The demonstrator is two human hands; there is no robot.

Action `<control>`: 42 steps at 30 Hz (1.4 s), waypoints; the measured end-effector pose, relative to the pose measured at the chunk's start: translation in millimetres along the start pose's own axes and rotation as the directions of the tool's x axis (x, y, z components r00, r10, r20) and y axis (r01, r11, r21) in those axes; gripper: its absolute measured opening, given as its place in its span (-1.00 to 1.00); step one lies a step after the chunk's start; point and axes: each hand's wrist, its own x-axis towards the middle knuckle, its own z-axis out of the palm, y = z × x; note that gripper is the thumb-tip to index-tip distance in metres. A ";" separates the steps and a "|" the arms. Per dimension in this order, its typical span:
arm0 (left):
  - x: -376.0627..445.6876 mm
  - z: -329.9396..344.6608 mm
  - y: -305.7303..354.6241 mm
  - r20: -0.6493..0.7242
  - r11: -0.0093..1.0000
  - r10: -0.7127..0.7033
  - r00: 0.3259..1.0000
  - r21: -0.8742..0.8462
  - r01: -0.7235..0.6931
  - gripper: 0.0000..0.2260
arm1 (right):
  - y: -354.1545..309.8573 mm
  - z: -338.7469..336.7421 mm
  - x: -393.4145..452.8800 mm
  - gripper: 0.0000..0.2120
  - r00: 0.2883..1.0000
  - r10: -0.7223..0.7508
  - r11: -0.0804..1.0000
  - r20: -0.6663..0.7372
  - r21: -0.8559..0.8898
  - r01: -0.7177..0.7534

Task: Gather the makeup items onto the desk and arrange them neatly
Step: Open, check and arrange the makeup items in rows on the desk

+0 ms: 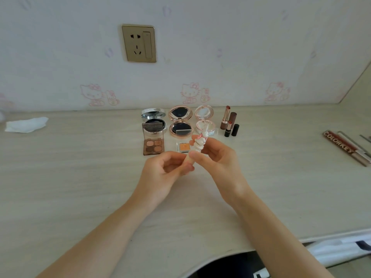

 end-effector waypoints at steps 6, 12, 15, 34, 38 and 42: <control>-0.6 0.5 -0.2 0.014 0.999 0.006 1.000 -0.032 -0.006 -0.86 | 0.0 1.2 0.2 -0.71 0.997 0.025 0.997 -0.075 0.076 -0.019; -0.6 0.6 -0.9 0.028 0.999 -0.006 1.000 -0.036 0.007 -0.88 | -0.2 0.4 2.6 -0.71 0.998 0.050 0.991 -0.026 0.123 -0.047; -1.1 0.1 -2.3 0.030 0.999 0.006 1.000 -0.040 -0.005 -0.88 | 1.1 0.9 3.4 -0.71 0.996 0.068 0.989 -0.065 0.136 -0.059; 0.3 1.2 -6.3 0.075 1.000 0.008 0.997 0.006 -0.009 -0.88 | -1.1 2.6 2.4 -0.80 0.996 0.046 0.996 -0.071 0.075 -0.041; 0.0 0.0 -5.5 0.070 1.000 0.010 0.998 -0.007 -0.010 -0.88 | -0.5 -2.1 1.0 -0.74 0.996 0.073 0.985 -0.059 0.159 -0.063; 1.3 0.5 -5.4 0.056 1.000 0.001 0.998 -0.021 0.000 -0.87 | 1.2 0.7 3.0 -0.73 0.997 0.076 0.988 -0.028 0.139 -0.072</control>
